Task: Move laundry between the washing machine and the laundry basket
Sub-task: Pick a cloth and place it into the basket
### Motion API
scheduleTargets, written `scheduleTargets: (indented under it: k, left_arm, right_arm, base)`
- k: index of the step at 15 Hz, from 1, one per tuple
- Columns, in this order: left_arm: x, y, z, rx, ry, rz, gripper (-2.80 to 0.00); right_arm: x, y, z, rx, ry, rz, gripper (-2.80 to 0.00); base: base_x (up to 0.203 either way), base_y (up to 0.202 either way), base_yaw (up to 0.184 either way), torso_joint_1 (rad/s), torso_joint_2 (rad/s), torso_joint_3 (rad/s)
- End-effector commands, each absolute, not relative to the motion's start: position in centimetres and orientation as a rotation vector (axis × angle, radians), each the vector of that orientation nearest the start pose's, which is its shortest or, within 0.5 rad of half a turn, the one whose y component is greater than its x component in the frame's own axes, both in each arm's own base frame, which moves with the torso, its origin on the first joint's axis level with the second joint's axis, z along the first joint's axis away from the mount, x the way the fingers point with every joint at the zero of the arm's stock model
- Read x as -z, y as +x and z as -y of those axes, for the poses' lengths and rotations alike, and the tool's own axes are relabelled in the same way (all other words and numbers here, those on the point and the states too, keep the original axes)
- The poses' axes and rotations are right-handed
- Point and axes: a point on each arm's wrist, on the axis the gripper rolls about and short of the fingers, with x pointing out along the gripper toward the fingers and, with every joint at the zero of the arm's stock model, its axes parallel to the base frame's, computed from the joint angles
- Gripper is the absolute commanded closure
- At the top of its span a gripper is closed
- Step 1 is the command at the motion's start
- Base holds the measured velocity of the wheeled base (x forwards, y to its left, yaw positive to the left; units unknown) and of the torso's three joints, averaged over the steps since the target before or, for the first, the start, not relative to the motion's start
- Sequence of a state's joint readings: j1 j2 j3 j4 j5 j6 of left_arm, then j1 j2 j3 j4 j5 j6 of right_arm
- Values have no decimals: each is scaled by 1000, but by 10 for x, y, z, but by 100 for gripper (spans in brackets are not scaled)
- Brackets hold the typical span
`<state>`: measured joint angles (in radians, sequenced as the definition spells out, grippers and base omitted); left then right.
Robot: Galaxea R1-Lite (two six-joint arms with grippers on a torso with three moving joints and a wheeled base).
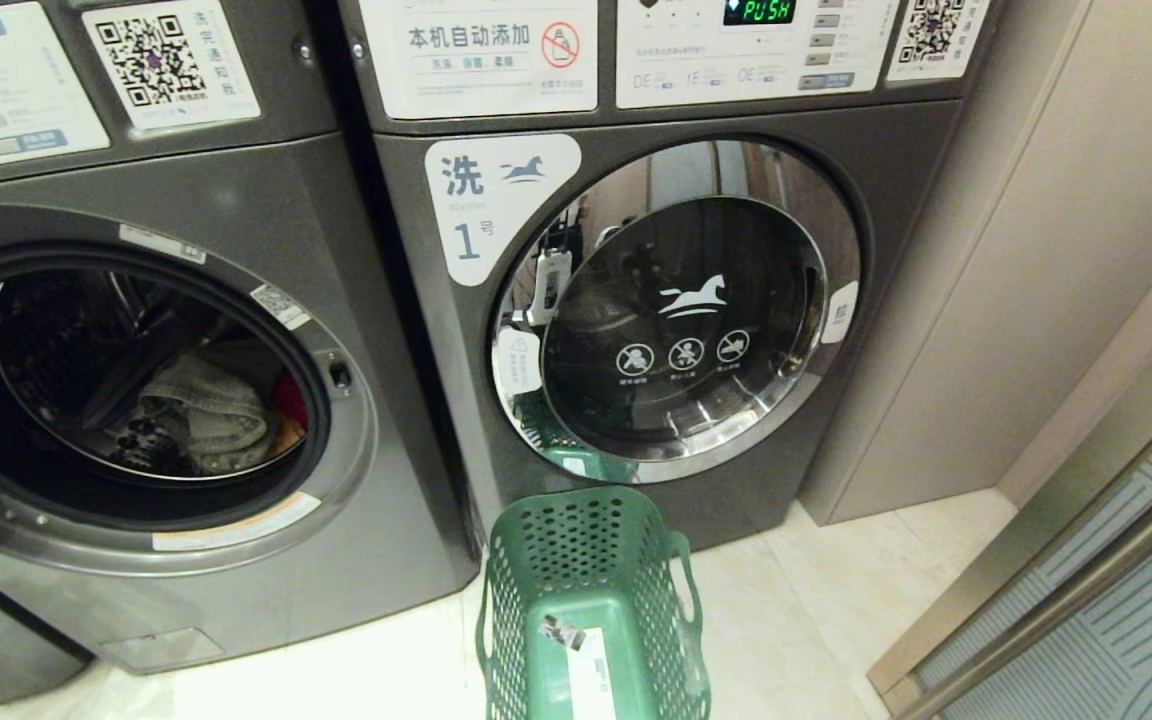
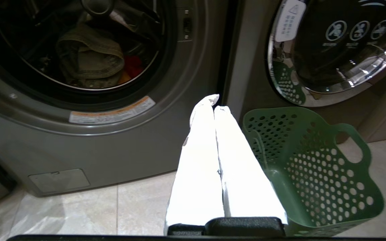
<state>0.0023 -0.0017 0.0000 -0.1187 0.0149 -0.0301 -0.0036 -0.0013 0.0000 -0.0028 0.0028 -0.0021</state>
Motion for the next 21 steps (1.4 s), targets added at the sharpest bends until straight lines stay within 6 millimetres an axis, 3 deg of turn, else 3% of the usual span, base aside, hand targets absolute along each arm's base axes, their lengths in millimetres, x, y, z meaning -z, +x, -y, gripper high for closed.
scheduleTargets:
  k: [1,11,21]
  left_arm:
    - [-77,-20,0,-17,-31,80,0]
    - [-77,-20,0,-17,-30,80,0]
    - [-77,-20,0,-17,-33,80,0]
  right_arm:
    - [-76,-23,0,0,-6,3,0]
    - [-76,-23,0,-1,-9,2,0]
    - [-76,-23,0,0,-5,3,0]
  base:
    - [0,195,1,2,3,6]
    - [1,185,14,2,1,2]
    - [2,170,144,2,2,2]
